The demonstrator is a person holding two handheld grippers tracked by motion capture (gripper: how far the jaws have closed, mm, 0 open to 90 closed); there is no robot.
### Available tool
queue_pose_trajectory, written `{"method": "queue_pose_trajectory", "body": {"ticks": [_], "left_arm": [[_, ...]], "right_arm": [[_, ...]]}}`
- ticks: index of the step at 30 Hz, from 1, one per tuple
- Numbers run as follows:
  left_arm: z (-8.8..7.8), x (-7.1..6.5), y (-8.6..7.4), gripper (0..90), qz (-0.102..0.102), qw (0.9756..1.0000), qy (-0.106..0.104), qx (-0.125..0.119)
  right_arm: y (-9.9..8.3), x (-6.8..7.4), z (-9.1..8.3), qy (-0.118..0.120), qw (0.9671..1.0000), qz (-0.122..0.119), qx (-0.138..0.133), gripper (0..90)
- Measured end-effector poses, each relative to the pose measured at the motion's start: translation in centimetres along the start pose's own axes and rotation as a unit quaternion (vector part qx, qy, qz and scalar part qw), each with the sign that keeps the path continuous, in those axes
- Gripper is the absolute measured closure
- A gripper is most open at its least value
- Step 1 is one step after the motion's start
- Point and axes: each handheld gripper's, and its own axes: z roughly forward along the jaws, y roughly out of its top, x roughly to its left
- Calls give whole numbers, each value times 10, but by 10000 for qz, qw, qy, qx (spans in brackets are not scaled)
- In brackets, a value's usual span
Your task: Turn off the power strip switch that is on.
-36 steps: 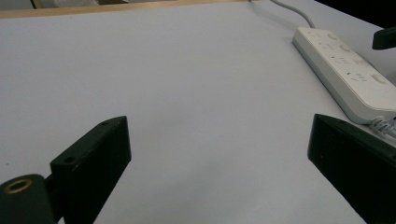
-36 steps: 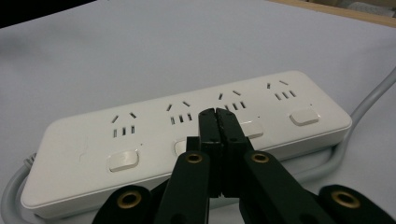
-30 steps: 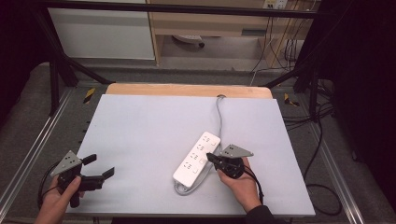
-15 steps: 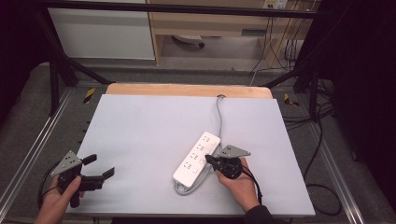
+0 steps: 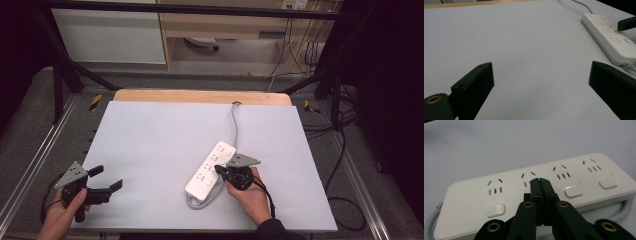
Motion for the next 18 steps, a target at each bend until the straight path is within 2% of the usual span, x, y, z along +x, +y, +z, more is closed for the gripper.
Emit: {"method": "queue_pose_trajectory", "body": {"ticks": [18], "left_arm": [[0,0,0,61,18,10000,0,10]], "right_arm": [[-1,0,3,42,10000,20,64,900]]}}
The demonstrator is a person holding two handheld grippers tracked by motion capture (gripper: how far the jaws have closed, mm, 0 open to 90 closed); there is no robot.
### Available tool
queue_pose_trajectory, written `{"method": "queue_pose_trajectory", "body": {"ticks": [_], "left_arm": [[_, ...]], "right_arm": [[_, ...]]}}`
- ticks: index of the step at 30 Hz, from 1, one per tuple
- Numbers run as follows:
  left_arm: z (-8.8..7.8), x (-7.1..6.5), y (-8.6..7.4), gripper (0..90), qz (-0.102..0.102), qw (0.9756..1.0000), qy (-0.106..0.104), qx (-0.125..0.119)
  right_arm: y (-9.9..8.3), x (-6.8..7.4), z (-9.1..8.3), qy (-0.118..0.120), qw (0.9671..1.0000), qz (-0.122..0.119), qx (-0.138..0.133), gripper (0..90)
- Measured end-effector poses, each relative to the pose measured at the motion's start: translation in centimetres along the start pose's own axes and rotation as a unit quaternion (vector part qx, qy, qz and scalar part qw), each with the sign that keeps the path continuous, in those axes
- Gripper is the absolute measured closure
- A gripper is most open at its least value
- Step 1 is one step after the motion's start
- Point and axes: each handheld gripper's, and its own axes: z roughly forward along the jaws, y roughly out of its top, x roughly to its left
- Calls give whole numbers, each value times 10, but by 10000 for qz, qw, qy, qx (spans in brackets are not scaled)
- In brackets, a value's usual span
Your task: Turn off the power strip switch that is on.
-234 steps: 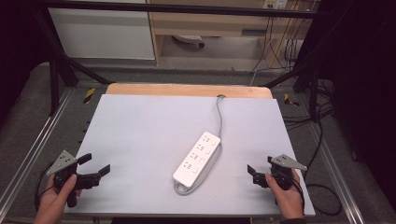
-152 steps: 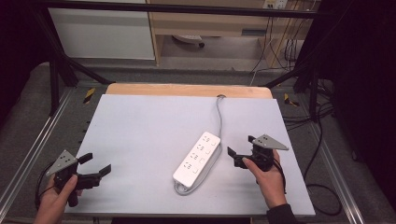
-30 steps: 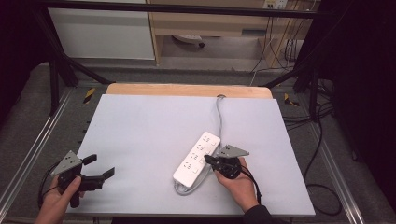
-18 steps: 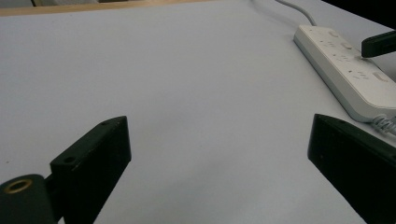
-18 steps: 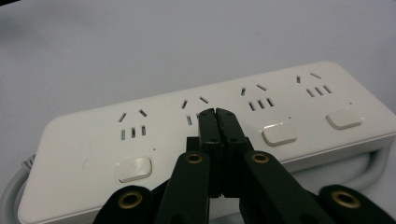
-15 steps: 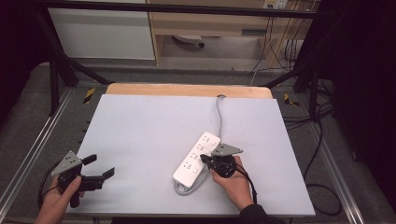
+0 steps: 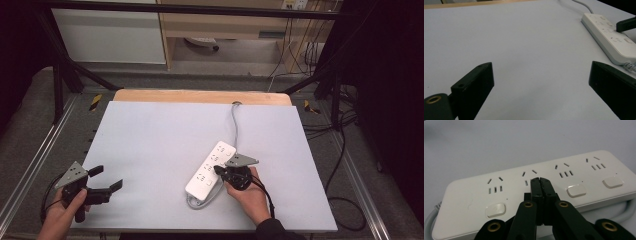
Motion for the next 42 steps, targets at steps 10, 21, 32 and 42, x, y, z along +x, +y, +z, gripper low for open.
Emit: {"method": "queue_pose_trajectory", "body": {"ticks": [10,21,32,42], "left_arm": [[0,0,0,61,17,10000,3,21],[0,0,0,60,18,10000,16,44],[0,0,-1,60,18,10000,10,47],[1,0,0,61,30,10000,10,58]], "right_arm": [[-1,-1,0,31,10000,89,-17,900],[-1,-1,0,27,10000,69,-21,900],[-1,-1,0,29,10000,76,-14,900],[-1,1,0,-12,10000,-16,15,900]]}}
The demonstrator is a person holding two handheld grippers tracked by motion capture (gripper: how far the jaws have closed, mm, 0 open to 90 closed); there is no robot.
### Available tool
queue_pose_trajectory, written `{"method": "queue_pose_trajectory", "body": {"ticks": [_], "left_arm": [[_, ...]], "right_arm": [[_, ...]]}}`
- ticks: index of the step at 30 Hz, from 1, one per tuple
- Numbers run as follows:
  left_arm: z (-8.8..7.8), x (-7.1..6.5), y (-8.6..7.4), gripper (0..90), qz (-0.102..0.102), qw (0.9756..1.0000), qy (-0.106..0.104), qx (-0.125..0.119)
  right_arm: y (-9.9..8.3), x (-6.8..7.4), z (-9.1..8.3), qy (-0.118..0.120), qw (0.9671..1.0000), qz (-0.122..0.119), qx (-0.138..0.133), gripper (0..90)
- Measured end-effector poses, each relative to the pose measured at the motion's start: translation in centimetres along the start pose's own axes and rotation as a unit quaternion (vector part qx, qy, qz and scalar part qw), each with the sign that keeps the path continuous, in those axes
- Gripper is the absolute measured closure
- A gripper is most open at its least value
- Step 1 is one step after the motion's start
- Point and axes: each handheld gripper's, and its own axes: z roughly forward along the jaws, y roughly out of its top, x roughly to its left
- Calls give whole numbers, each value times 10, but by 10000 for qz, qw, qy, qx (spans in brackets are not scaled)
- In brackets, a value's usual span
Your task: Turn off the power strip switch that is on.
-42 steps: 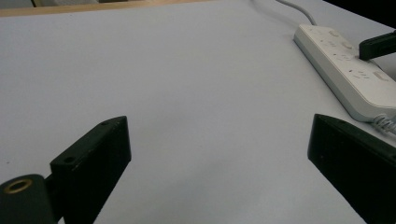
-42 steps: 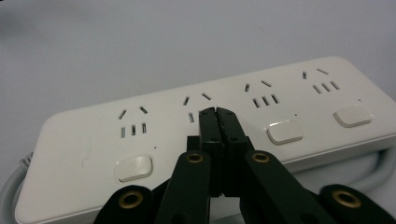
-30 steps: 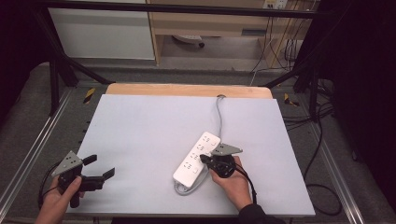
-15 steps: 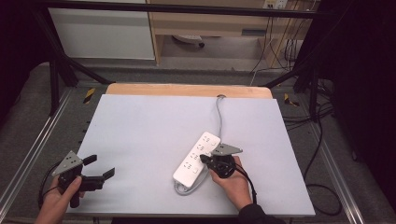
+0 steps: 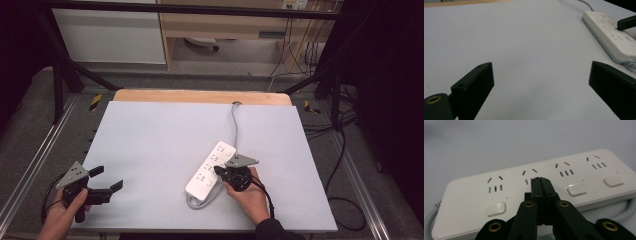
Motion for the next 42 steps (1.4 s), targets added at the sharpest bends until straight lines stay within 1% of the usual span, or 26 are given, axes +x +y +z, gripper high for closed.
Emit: {"method": "queue_pose_trajectory", "body": {"ticks": [6,17,24,27,42], "left_arm": [[0,0,0,60,-5,10000,0,-2],[0,0,0,60,-17,10000,1,-14],[0,0,0,61,-11,10000,0,-10],[0,0,0,61,-17,10000,4,-10],[0,0,0,61,-28,10000,-6,-17]], "right_arm": [[0,0,0,10,10000,-8,42,900],[0,1,0,-16,10000,-38,22,900],[1,1,0,-22,10000,28,27,900],[1,1,0,-40,10000,-9,40,900],[1,1,0,-49,10000,25,31,900]]}}
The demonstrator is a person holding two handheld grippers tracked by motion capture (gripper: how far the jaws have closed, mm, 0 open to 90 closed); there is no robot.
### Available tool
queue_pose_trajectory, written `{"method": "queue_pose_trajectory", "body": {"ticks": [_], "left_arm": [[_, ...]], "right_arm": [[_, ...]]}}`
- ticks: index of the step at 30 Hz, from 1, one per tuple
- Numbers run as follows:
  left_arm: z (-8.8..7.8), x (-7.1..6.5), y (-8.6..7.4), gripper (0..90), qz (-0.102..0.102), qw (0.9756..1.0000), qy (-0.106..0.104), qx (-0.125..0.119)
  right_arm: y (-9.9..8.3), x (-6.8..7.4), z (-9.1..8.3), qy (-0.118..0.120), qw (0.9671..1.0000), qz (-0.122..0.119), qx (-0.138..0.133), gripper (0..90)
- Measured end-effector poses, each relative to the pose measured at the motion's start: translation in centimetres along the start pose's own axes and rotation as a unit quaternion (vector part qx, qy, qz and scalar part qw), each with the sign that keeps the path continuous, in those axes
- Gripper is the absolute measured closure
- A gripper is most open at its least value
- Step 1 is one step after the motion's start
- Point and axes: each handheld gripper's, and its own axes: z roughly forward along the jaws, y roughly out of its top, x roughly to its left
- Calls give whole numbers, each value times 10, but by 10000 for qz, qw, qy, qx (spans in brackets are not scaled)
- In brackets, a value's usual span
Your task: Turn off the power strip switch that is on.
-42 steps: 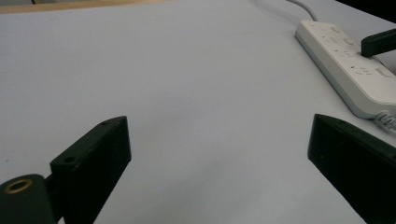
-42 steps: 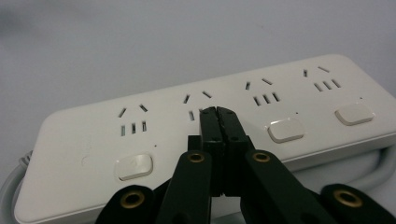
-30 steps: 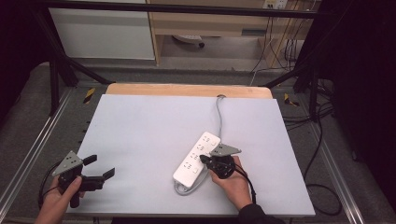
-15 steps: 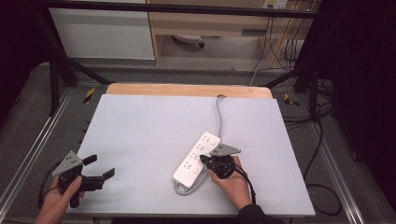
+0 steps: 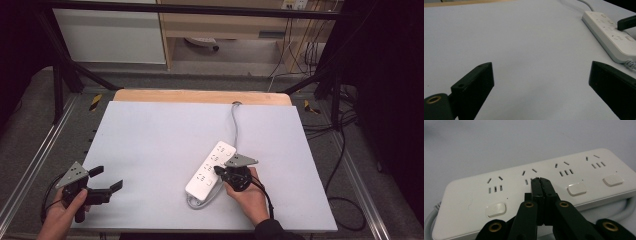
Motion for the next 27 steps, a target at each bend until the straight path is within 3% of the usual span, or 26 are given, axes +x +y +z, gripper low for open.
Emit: {"method": "queue_pose_trajectory", "body": {"ticks": [27], "left_arm": [[0,0,0,61,20,10000,-17,7]], "right_arm": [[1,1,-2,2,10000,25,-88,900]]}}
